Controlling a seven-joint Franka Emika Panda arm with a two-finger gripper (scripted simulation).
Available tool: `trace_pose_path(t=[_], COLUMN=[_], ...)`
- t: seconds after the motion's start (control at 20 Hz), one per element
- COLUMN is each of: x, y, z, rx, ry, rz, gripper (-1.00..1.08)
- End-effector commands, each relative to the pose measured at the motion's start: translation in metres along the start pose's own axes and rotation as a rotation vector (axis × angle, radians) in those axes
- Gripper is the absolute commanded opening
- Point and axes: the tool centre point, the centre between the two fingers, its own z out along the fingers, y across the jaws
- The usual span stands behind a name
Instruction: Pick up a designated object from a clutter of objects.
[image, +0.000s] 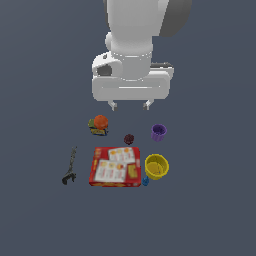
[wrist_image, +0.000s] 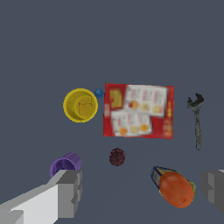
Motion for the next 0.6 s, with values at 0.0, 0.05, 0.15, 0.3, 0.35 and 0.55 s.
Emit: trace_pose_path(t=[0.0,0.05,0.15,0.3,0.35,0.55], x=[0.0,0.0,0.0,0.001,0.001,0.002], y=[0.0,0.0,-0.002,-0.007,-0.008,-0.01], z=[0.0,0.0,0.001,0.003,0.002,0.0], rx=[0.0,0.001,0.005,0.018,0.021,0.025], ry=[0.0,0.0,-0.001,-0.004,-0.004,-0.005], rz=[0.0,0.0,-0.003,-0.011,-0.013,-0.019], gripper=[1.0,1.0,1.0,1.0,1.0,1.0])
